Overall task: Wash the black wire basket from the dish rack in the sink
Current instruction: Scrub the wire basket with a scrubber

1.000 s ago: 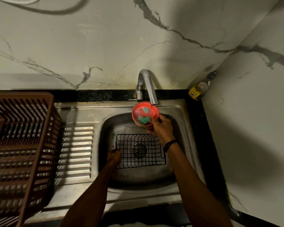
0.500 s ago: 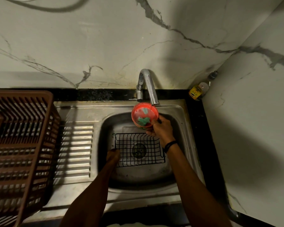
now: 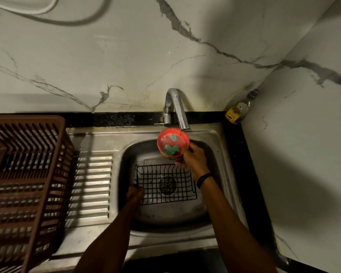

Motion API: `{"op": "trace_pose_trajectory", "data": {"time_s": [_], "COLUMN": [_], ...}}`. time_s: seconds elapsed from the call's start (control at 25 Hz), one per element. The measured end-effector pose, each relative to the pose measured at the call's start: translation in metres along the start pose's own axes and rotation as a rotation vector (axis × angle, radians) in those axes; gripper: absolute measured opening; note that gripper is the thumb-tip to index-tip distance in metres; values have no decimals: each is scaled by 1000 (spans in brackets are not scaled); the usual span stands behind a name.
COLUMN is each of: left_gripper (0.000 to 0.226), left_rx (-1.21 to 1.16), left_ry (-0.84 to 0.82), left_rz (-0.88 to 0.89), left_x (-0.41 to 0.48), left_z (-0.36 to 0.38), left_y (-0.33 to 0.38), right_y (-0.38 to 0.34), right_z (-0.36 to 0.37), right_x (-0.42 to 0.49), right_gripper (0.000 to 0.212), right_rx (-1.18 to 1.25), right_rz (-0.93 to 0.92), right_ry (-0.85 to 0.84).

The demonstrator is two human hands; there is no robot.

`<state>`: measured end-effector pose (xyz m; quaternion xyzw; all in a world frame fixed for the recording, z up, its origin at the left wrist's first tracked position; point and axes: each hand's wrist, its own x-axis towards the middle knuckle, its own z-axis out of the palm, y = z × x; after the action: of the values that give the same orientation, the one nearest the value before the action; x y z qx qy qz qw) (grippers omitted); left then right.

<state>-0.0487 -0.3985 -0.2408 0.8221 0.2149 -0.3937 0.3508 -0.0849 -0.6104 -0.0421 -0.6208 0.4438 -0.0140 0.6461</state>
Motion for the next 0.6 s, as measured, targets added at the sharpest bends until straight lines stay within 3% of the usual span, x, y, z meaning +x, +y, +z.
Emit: {"op": "trace_pose_trajectory", "data": {"time_s": [0.4,0.52,0.6], "left_gripper": [44,40,35], "left_rx": [48,102,-113], "left_ry": [-2,135,144], "left_rz": [-5,131,282], "left_x": [-23,-40,-57], "left_z": [-18,-27,-29], "left_y": [20,45,71], "right_y": [1,2,2], "right_z": [-3,-4,-4], "right_x": [-5,-5,-6], "right_gripper": [25,26,24], "right_rx": [34,18,8], "right_rz": [-11,-17,-21], "right_ry": [0,15,18]}}
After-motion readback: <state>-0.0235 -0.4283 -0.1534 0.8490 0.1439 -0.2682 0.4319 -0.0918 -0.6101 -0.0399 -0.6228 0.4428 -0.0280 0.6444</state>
